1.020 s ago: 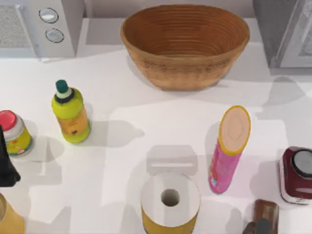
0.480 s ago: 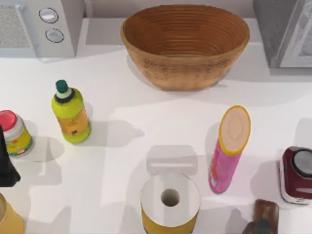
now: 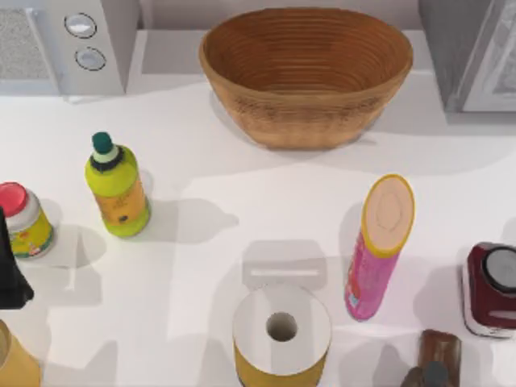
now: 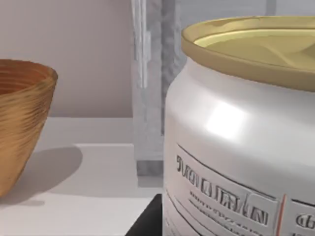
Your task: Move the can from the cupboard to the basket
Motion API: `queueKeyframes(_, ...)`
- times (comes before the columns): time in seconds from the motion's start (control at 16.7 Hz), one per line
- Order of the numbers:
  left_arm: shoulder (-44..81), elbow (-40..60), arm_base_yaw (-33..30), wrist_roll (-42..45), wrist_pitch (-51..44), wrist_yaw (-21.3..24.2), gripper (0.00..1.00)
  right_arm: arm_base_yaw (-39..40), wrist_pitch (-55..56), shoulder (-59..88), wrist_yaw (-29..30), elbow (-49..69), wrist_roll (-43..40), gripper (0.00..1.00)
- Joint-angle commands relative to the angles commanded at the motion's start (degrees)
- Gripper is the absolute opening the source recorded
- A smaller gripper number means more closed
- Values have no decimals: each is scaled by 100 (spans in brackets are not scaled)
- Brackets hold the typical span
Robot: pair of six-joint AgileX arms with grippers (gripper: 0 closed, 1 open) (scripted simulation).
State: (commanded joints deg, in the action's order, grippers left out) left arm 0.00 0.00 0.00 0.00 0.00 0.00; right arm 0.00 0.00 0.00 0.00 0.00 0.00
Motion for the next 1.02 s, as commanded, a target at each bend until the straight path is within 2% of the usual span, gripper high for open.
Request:
queueKeyframes(0.36,0,0,0,0,0,0,100,43,15,99,28,20,12,0)
queueKeyframes(0.54,0,0,0,0,0,0,100,267,254,637,238,505,25,0)
queueKeyframes(0.78,0,0,0,0,0,0,100,810,800,2187,791,1680,46,0)
queueKeyframes(1.02,0,0,0,0,0,0,100,1511,1483,4432,1533,3183,64,0)
